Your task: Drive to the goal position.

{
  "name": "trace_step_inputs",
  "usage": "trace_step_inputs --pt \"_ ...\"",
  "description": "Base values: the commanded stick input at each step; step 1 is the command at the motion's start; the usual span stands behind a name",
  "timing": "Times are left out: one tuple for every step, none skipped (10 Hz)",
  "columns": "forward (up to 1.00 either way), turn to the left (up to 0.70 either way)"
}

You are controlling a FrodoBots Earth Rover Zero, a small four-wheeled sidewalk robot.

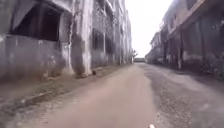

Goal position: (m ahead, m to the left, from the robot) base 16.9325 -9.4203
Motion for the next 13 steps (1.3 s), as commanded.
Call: trace_step_inputs --pt "0.5 0.0" --pt "0.5 -0.16" --pt "0.5 -0.45" --pt "0.5 -0.22" --pt "0.5 0.0" --pt "0.5 0.0" --pt "0.5 0.0" --pt "0.5 -0.5" --pt "0.5 -0.5" --pt "0.5 -0.37" --pt "0.5 -0.08" --pt "0.5 -0.07" --pt "0.5 -0.18"
